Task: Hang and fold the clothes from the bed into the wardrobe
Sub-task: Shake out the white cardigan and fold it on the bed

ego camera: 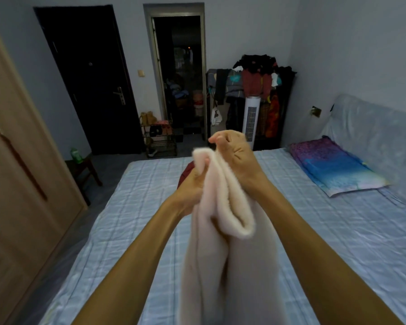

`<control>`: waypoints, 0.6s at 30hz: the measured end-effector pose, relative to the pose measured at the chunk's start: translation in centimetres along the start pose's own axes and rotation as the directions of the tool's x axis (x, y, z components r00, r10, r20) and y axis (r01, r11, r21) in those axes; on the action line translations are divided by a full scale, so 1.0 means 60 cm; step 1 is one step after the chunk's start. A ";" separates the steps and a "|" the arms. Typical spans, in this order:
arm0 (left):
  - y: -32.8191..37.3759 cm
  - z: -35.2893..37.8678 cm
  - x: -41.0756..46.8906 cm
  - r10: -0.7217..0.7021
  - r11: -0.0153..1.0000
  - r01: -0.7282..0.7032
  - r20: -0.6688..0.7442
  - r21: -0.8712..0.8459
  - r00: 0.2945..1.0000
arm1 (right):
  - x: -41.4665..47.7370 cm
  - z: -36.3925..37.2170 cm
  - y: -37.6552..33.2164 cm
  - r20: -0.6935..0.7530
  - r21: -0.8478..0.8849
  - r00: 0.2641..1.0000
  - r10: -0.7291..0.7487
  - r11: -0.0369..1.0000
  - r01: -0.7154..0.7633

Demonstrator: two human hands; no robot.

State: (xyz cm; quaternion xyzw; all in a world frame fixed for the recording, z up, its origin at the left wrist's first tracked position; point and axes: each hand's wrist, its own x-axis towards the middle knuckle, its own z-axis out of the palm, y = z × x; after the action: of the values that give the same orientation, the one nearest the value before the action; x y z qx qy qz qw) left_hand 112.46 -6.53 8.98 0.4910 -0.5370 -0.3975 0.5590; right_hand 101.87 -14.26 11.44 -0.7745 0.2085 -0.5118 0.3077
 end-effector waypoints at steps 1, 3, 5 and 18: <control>-0.007 0.000 0.004 0.066 0.997 -0.065 -0.012 0.035 0.998 | -0.002 -0.002 0.009 -0.037 -0.086 0.999 0.010 0.996 -0.013; -0.007 0.008 0.002 0.072 0.994 -0.066 -0.060 0.088 0.996 | -0.009 -0.010 0.019 -0.030 -0.059 0.993 0.114 0.992 -0.116; -0.009 0.017 0.000 0.103 0.992 -0.089 -0.162 0.092 0.981 | -0.021 -0.024 0.011 0.029 0.075 0.984 0.178 0.981 -0.179; -0.004 -0.023 -0.010 0.320 0.930 -0.199 -0.412 0.309 0.853 | -0.053 -0.088 0.001 0.094 -0.406 0.961 0.262 0.891 -0.203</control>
State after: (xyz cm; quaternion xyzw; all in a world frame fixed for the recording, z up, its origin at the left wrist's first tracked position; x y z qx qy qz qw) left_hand 113.79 -5.81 8.68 0.5604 -0.4992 -0.1192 0.6500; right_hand 95.80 -13.68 10.79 -0.8249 0.3751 -0.3612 0.2200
